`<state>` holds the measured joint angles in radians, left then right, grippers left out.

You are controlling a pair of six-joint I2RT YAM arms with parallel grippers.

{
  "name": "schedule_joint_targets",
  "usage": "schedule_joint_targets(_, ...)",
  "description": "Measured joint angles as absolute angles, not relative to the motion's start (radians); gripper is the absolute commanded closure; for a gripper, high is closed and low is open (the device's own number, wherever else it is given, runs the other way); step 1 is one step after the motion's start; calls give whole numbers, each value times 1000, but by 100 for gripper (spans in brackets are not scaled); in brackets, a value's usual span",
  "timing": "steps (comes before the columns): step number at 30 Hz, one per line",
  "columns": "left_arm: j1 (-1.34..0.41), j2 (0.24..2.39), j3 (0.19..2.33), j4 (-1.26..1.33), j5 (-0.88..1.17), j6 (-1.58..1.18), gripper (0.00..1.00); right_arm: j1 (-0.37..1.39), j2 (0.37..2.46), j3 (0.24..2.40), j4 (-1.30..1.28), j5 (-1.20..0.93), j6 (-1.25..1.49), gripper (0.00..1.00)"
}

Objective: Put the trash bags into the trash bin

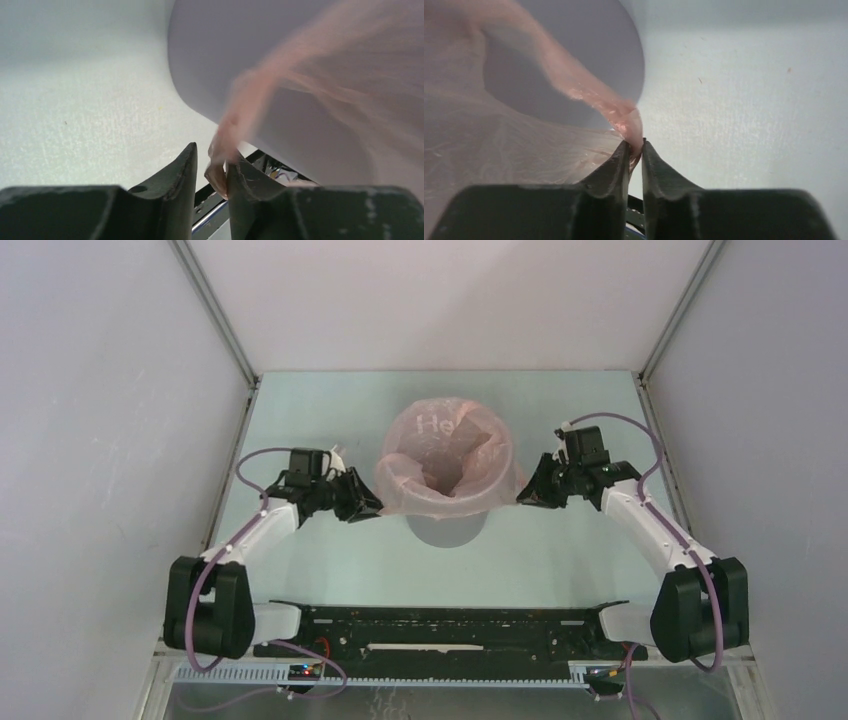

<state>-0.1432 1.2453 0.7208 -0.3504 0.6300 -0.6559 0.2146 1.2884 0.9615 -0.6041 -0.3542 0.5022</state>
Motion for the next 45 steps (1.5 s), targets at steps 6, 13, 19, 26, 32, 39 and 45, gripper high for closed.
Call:
schedule_joint_targets(6,-162,1320,675,-321,632,-655,79,219,1288,841,-535,-349,555,92)
schedule_joint_targets(13,-216,1369,677,-299,634,-654,67,219,1284,841,-514,-334,543,52)
schedule_joint_targets(19,-285,1386,677,-306,632,-646,52,220,1194,841,-572,-302,519,27)
schedule_joint_targets(26,-313,1453,721,-322,624,-648,24,224,885,909,-664,-240,472,16)
schedule_joint_targets(32,-329,1343,742,-353,544,-637,9,360,982,1225,-733,-178,436,10)
schedule_joint_targets(39,-330,1175,742,-456,448,-598,3,581,1236,1611,-785,-90,388,16)
schedule_joint_targets(45,-330,1007,742,-547,358,-560,3,679,1493,1818,-858,-49,343,25)
